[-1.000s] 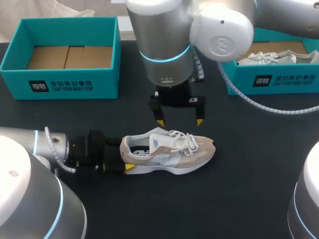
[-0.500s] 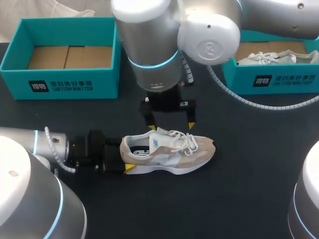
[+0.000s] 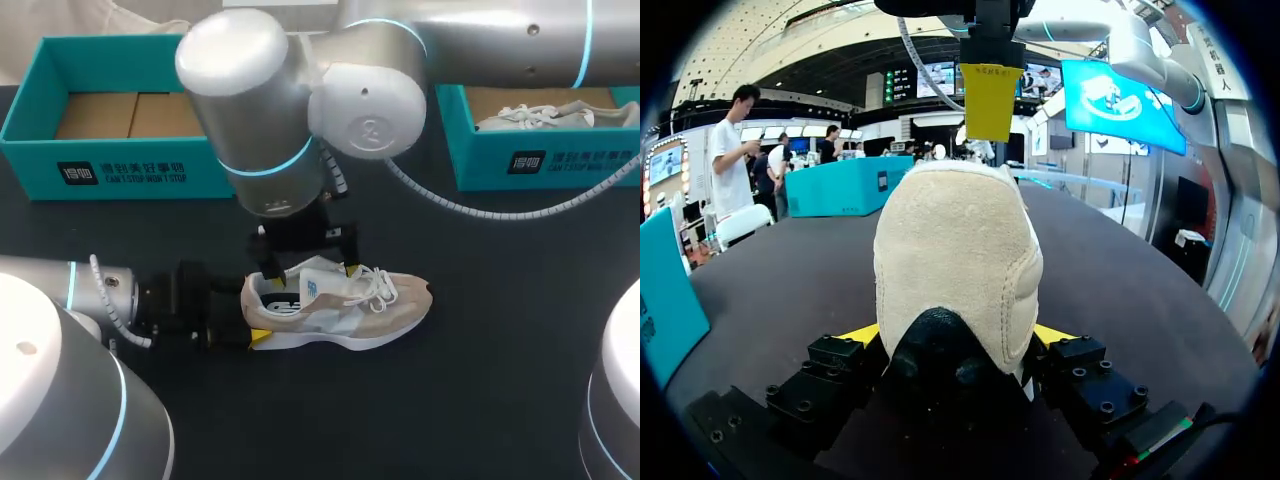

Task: Take the shoe out of the shoebox, open the shoe tongue, remove and reinsert the insole, then place the shoe into the shoebox

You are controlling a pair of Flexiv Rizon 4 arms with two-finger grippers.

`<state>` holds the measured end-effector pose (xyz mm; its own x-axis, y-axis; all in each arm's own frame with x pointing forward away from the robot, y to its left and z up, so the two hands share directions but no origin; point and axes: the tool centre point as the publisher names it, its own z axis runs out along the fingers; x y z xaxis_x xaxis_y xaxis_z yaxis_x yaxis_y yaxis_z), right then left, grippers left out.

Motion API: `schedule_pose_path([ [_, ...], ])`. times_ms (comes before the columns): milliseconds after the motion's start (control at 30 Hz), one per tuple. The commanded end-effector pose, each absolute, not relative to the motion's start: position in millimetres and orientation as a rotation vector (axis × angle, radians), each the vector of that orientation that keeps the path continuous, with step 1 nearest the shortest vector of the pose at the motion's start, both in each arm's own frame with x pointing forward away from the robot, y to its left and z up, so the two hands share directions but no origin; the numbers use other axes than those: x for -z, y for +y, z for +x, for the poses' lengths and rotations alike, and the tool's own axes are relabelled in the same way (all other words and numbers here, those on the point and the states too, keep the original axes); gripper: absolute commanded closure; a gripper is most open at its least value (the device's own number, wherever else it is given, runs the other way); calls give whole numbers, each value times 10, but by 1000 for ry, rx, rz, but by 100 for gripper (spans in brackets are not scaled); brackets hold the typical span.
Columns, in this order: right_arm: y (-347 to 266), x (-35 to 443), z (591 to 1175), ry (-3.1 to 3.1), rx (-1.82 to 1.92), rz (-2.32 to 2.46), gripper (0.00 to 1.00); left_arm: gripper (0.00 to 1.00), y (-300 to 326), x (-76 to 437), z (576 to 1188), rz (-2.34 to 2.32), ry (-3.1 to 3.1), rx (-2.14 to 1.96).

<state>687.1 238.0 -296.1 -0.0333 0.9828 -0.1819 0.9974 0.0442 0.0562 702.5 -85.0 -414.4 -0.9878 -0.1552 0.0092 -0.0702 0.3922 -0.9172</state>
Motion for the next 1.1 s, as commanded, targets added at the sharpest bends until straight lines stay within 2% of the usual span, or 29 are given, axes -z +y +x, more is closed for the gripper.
schedule_pose_path([
  [33,2529,3102,6788,1666,191,2313,0,100,-845,4173,7014,-206,2561,1673],
  [833,2190,3643,6959,1239,221,2453,0,100,-845,4173,7014,-206,2561,1673],
  [1100,2078,3451,6945,1121,232,2457,0,100,-845,4173,7014,-206,2561,1673],
])
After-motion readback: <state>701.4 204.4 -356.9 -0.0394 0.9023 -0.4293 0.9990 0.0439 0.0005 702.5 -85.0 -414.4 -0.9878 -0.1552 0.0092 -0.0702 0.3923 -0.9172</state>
